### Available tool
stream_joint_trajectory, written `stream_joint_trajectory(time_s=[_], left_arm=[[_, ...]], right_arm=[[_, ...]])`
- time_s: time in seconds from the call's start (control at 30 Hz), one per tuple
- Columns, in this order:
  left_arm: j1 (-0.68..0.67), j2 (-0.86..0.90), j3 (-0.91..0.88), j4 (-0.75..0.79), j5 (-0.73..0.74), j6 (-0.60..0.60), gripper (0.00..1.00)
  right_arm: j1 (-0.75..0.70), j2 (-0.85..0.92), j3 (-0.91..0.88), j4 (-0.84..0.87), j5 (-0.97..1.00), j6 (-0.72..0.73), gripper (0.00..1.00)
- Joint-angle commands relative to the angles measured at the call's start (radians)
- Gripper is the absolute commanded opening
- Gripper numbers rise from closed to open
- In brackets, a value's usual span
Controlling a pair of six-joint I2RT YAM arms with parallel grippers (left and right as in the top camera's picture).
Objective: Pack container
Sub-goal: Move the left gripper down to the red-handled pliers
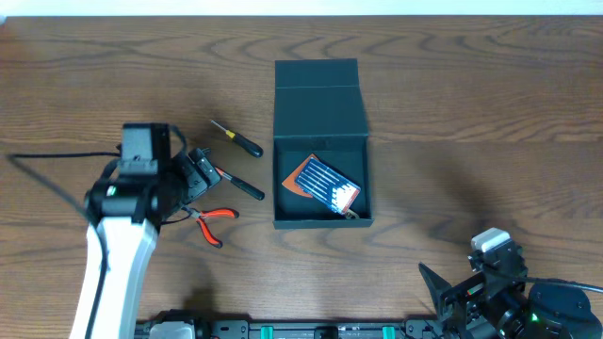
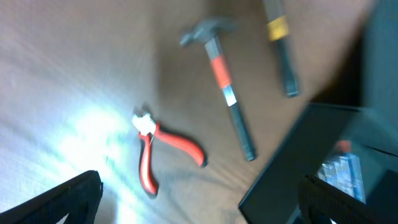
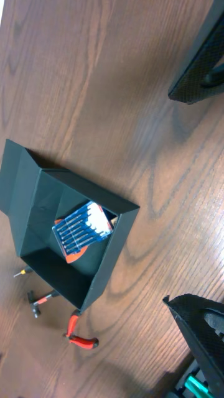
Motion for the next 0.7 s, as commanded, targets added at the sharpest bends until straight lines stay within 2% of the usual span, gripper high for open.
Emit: stream_joint_trajectory(time_s=[0.0, 0.17, 0.3, 0.47, 0.67], left_arm=[[0.002, 0.079, 0.012, -0.035, 0.029, -0.148, 0.99], [0.002, 0.168, 0.011, -0.104, 0.064, -0.157, 0.99], [0.002, 0.171, -0.043, -0.106, 0.064, -0.194, 0.99], [0.002, 0.124, -0.187, -0.047, 0.068, -0.306, 0.99], [0.002, 0.089, -0.302, 0.075, 0.067, -0.321, 0.99]], right_arm=[[-0.008, -0.003, 0.000, 0.000, 0.000, 0.013, 0.99], [-0.008, -0.003, 0.000, 0.000, 0.000, 0.013, 0.99], [-0.008, -0.003, 0.000, 0.000, 0.000, 0.013, 0.99], [-0.008, -0.003, 0.000, 0.000, 0.000, 0.013, 0.99], [-0.008, -0.003, 0.000, 0.000, 0.000, 0.013, 0.99]])
